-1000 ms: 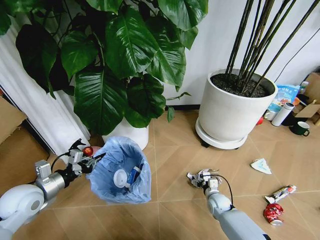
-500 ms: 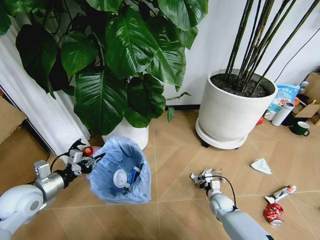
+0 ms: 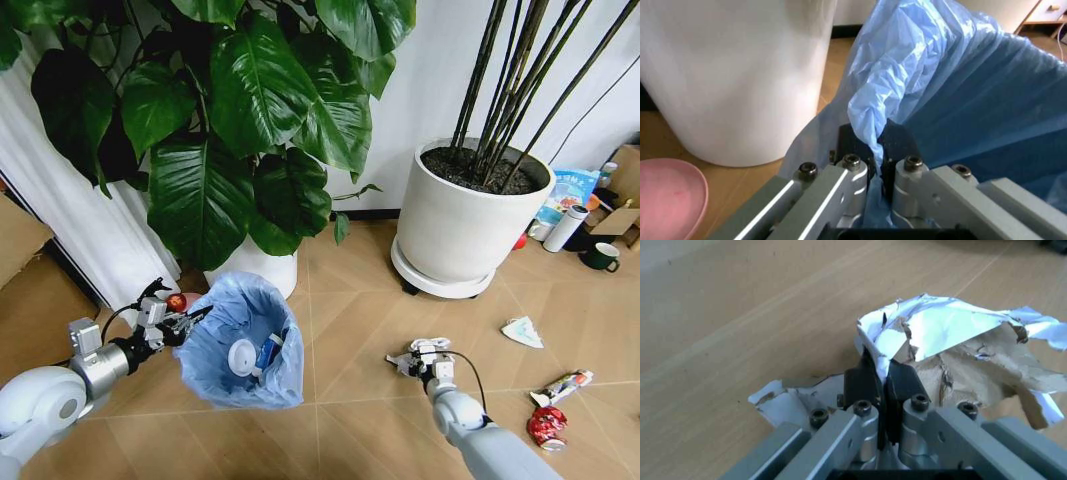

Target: Pick up the trash bin and place the garbage on the floor into it.

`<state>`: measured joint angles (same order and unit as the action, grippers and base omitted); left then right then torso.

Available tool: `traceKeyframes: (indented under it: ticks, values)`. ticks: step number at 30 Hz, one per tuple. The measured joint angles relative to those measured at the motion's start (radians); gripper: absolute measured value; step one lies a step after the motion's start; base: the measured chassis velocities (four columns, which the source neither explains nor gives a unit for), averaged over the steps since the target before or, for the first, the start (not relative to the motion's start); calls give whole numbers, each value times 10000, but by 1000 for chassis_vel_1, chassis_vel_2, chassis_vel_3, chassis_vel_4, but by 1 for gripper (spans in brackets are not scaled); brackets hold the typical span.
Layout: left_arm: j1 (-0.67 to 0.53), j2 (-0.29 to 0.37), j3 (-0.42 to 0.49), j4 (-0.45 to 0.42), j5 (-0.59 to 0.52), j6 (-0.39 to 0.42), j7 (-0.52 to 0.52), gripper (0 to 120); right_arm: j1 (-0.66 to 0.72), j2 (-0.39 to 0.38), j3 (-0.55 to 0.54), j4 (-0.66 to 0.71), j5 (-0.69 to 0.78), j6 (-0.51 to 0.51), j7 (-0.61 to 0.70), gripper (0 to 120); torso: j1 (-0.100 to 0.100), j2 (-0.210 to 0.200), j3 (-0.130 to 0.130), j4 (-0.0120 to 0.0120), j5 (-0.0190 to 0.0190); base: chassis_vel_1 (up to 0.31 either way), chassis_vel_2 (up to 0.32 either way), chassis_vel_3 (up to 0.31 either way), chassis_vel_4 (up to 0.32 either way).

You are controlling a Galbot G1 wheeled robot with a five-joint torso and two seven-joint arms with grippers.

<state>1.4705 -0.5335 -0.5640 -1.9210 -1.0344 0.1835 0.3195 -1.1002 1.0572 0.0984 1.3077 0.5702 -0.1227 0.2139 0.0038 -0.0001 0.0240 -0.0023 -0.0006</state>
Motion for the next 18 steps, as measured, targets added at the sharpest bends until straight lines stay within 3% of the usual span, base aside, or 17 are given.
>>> traceKeyframes:
  ticks: [7, 12, 18]
  values:
    - [-380, 89, 347, 215, -82, 0, 111, 0, -778, -712, 554, 1629, 65, -43, 34, 0, 0, 0, 0, 1, 0, 0, 0, 0, 0]
    - [-1190, -5, 1152, 566, -188, 0, 174, 0, -1633, -1400, 1110, 3573, -88, -26, -8, 0, 0, 0, 0, 0, -2, 0, 0, 0, 0]
    - [-2250, -246, 2029, 829, -173, 3, 102, 0, -2166, -1845, 1485, 4999, -285, 173, -157, 0, 0, 0, 0, 0, 1, 0, 0, 0, 0]
